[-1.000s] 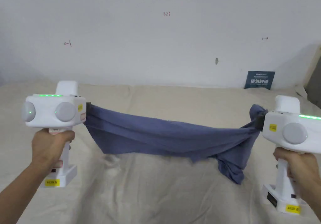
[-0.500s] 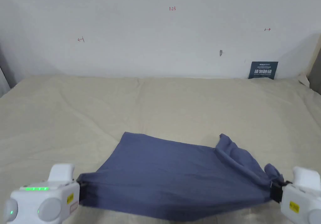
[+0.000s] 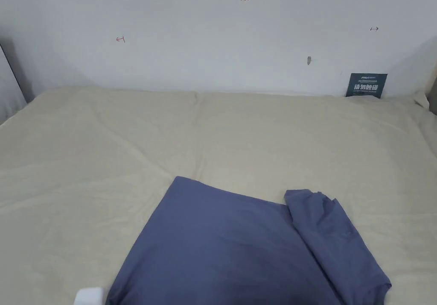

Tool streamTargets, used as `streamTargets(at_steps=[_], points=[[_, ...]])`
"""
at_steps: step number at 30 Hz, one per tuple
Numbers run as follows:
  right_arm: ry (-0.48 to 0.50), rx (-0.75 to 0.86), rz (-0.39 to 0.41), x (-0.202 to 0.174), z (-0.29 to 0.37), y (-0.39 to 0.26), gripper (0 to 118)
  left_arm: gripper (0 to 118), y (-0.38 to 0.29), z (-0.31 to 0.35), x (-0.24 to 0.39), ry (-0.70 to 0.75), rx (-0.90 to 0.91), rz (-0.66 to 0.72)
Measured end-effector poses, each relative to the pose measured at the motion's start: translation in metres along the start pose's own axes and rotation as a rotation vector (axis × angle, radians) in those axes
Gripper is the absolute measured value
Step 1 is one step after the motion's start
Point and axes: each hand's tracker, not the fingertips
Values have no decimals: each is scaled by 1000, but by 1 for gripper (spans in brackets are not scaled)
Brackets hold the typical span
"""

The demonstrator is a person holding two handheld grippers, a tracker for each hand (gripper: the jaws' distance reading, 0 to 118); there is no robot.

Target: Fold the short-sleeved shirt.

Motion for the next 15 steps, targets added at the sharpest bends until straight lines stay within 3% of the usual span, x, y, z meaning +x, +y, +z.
streamTargets(at_steps=[3,4,5,6,7,8,9,15], points=[[1,13,-10,-2,8,9,8,7,4,6,4,13,-6,-6],[-1,20,-11,-4,14,14,13,17,8,10,4,18,-10,-3],[1,39,-5,-7,21,19,21,32,11,19,7,18,-2,11],[24,73,2,-10,30,25,34,56,15,26,6,-18,35,37],[53,117,10,-11,40,35,62,85,21,34,7,-50,72,69],[71,161,22,-16,51,45,81,95,29,46,10,-77,123,97],[84,207,33,-21,62,53,89,97,36,59,15,-102,177,115],[146,581,125,-51,143,106,89,96,90,136,54,-216,515,82]])
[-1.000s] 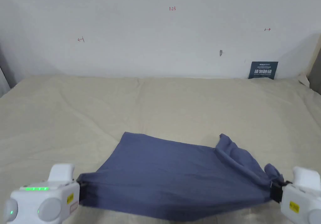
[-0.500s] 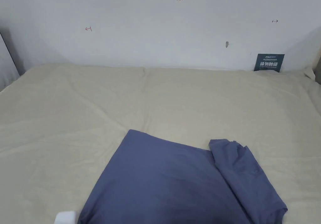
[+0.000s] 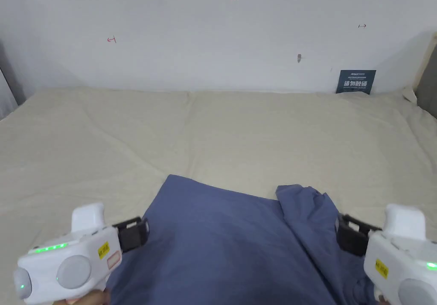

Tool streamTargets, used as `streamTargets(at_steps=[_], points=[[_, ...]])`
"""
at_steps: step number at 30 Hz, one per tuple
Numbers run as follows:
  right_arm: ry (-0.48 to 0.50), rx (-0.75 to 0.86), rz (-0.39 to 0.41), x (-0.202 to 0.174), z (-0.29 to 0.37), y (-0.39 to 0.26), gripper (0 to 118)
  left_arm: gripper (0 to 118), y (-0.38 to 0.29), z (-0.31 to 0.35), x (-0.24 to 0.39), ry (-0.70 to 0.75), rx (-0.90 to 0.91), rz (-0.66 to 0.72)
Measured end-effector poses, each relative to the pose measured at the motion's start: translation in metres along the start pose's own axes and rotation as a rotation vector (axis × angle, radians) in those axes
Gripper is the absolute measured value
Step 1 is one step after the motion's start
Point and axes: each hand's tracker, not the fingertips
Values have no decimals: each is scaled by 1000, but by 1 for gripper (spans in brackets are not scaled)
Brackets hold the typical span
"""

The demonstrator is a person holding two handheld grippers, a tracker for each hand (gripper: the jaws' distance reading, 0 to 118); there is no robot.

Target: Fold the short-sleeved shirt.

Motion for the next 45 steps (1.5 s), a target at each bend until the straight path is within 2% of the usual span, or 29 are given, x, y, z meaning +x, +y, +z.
streamTargets(at_steps=[4,6,7,8,9,10,11,12,13,14,16,20,23,27,34,35,36,37,39,40,45], points=[[-21,215,59,-18,25,34,89,96,29,19,38,-10,216,-108],[-64,262,81,-25,34,44,89,96,35,22,54,16,292,-163],[-81,254,86,-28,38,47,86,96,36,23,61,37,315,-180],[-82,269,96,-30,39,48,78,94,37,23,66,44,324,-194],[-101,306,118,-32,41,47,61,85,36,24,71,30,343,-207],[-131,327,144,-34,43,47,30,57,36,24,74,5,359,-217],[-152,333,167,-35,43,47,30,57,34,25,78,-16,381,-240],[-161,337,172,-35,40,46,17,46,33,26,82,-15,402,-256],[-167,350,170,-32,40,46,0,9,33,24,87,-14,398,-270],[-142,344,155,-27,39,46,0,0,32,21,89,-7,372,-263],[-128,328,144,-24,35,47,0,0,39,14,95,-93,310,-256],[-145,324,154,-19,22,47,0,0,47,-8,99,-79,294,-269],[-138,306,145,-14,11,48,0,0,60,-37,95,-103,200,-279],[-144,268,151,-13,-12,52,0,0,83,-100,80,-156,76,-273],[-172,214,154,-14,-62,56,0,0,119,-244,50,-75,-182,-227],[-180,203,158,-14,-72,55,0,7,122,-265,46,-72,-222,-241],[-185,190,161,-12,-80,55,0,23,122,-286,42,-52,-251,-251],[-190,175,162,-12,-89,53,0,50,122,-306,39,-23,-296,-278],[-199,123,156,-10,-106,51,0,95,116,-338,36,41,-351,-267],[-200,99,148,-6,-114,50,0,105,113,-356,33,73,-399,-259],[-227,54,144,7,-140,42,0,105,88,-402,28,87,-507,-297]])
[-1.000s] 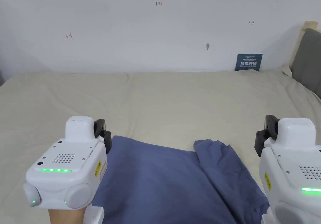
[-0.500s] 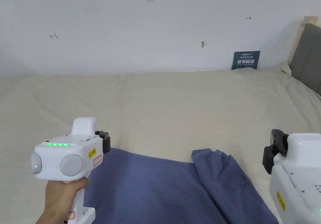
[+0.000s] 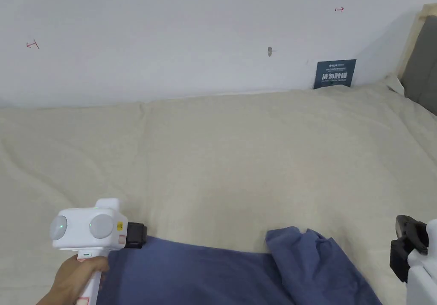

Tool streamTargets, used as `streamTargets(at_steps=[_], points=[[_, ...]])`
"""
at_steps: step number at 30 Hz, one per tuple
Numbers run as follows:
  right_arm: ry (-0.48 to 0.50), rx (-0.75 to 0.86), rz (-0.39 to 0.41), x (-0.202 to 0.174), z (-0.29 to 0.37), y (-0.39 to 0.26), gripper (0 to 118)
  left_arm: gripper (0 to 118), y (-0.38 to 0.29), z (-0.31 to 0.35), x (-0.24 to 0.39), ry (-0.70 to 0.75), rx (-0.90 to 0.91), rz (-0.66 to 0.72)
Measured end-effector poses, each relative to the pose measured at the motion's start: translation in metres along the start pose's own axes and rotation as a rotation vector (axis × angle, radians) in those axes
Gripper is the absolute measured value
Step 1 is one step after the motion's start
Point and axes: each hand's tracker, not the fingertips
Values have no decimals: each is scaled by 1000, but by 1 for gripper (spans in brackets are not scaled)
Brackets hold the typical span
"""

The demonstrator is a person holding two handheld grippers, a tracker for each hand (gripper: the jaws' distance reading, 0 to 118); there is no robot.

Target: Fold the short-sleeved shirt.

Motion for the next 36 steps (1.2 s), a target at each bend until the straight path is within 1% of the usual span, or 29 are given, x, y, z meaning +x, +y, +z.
streamTargets(at_steps=[1,2,3,4,5,6,7,8,9,10,11,12,13,14,15,17,20,21,23,24,25,26,27,28,29,30,31,33,36], points=[[-8,-12,8,1,-4,-2,0,103,-3,-5,4,11,-5,-11],[-14,-20,12,2,-8,-5,0,95,-6,-11,7,13,-18,-28],[-19,-28,16,4,-11,-7,0,76,-8,-16,10,-9,-35,-34],[-23,-42,20,6,-14,-8,0,69,-10,-15,15,-8,-29,-30],[-23,-54,22,7,-17,-10,0,63,-12,-7,20,34,34,-38],[-24,-68,25,9,-20,-13,0,47,-13,-4,24,8,28,-40],[-21,-87,22,12,-24,-15,0,18,-13,-2,27,0,31,-48],[-14,-120,19,14,-30,-18,0,6,-13,0,31,-14,40,-49],[-2,-155,5,15,-37,-21,1,6,-15,4,33,24,58,-56],[10,-185,-3,15,-46,-25,17,5,-17,9,33,16,76,-53],[27,-237,7,18,-56,-30,35,5,-19,17,31,6,118,-28],[38,-292,-15,19,-66,-35,55,5,-21,27,28,-8,144,2],[69,-339,-27,18,-77,-41,78,5,-24,37,27,-53,174,46],[83,-389,-53,19,-88,-47,89,5,-25,49,24,-83,195,70],[71,-415,-55,19,-98,-52,90,5,-26,59,23,-88,207,72],[51,-470,-56,15,-117,-63,90,5,-27,79,19,-109,225,69],[63,-553,-7,9,-144,-82,90,5,-29,100,16,-119,243,60],[50,-594,26,4,-152,-90,90,5,-28,105,16,-122,251,56],[73,-651,61,-2,-163,-104,87,5,-30,115,14,-123,260,46],[78,-656,69,-5,-166,-108,80,5,-31,118,14,-126,263,42],[94,-659,84,-8,-165,-112,66,5,-32,120,14,-125,266,39],[105,-665,97,-11,-165,-116,66,5,-34,123,14,-124,269,35],[111,-668,99,-10,-168,-119,61,5,-35,125,13,-120,267,30],[120,-654,75,-8,-163,-117,52,5,-37,127,12,-119,267,30],[126,-652,37,-8,-160,-112,37,5,-39,130,13,-119,268,31],[134,-654,42,-8,-158,-111,9,5,-42,132,12,-119,268,33],[120,-636,51,-12,-149,-107,4,5,-44,135,10,-119,270,35],[113,-602,70,-10,-139,-98,4,5,-50,142,7,-115,272,45],[109,-507,44,-1,-112,-71,4,5,-60,159,-2,-109,290,62]])
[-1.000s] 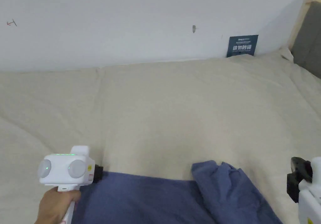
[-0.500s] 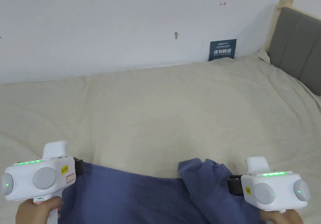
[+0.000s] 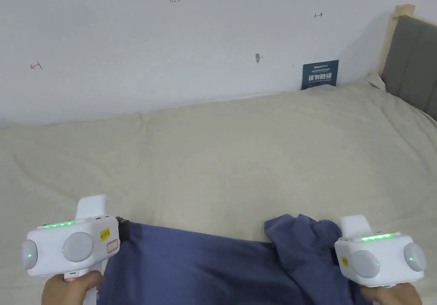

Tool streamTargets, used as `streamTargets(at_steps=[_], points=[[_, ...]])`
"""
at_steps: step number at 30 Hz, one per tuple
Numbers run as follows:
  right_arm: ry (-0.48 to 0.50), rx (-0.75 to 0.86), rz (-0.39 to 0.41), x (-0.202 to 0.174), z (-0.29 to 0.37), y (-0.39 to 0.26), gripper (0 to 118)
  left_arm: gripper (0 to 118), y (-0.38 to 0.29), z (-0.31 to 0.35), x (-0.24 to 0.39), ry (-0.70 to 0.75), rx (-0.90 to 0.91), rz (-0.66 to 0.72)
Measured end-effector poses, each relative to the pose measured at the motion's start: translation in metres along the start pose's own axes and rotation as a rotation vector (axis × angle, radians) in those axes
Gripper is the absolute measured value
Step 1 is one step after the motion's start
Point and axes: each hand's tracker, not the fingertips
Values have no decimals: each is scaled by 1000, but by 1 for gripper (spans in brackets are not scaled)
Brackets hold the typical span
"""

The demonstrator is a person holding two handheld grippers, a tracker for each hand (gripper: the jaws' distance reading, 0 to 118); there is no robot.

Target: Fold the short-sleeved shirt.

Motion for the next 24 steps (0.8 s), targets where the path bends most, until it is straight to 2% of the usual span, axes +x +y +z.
streamTargets(at_steps=[9,17,24], points=[[91,358,-53,16,147,84,4,5,33,83,-30,46,146,80],[126,671,-12,1,246,188,4,5,134,187,-47,141,396,61],[145,834,-20,3,297,268,4,5,217,248,-55,187,556,71]])
